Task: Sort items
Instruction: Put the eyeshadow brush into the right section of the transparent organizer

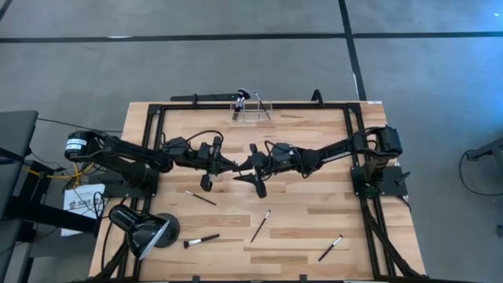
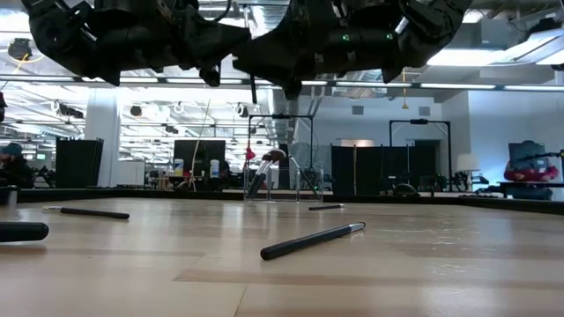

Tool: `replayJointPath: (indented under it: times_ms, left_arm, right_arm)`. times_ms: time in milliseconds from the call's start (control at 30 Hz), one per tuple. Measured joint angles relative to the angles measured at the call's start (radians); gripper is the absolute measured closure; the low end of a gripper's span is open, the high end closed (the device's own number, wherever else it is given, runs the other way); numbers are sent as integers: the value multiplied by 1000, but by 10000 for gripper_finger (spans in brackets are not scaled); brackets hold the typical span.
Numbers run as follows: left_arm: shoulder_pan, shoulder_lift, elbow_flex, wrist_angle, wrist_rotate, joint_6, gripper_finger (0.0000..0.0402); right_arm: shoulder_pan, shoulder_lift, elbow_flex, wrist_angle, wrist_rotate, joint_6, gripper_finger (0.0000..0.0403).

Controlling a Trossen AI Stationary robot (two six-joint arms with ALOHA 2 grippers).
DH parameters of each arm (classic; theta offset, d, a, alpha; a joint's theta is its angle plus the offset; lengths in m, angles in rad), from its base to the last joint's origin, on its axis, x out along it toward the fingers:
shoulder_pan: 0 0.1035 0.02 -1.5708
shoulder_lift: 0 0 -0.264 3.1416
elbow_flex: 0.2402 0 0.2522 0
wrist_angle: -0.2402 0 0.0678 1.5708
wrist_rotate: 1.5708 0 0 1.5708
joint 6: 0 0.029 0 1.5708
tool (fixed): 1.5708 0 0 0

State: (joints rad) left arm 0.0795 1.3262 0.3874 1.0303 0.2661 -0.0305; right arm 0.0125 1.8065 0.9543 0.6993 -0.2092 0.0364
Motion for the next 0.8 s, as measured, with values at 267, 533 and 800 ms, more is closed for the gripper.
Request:
replayJointPath:
  times_ms: [267,533,800]
  left_arm:
    - [0,3,0,-20,-1,-7,386]
    - [1,4,-2,-68,75,-7,385]
    - [1,4,-2,-66,77,-9,385]
  right_arm:
    - [-2,0,0,1,0,0,285]
    - [-1,0,0,4,-2,-2,285]
    - [-9,0,0,-30,-1,-17,297]
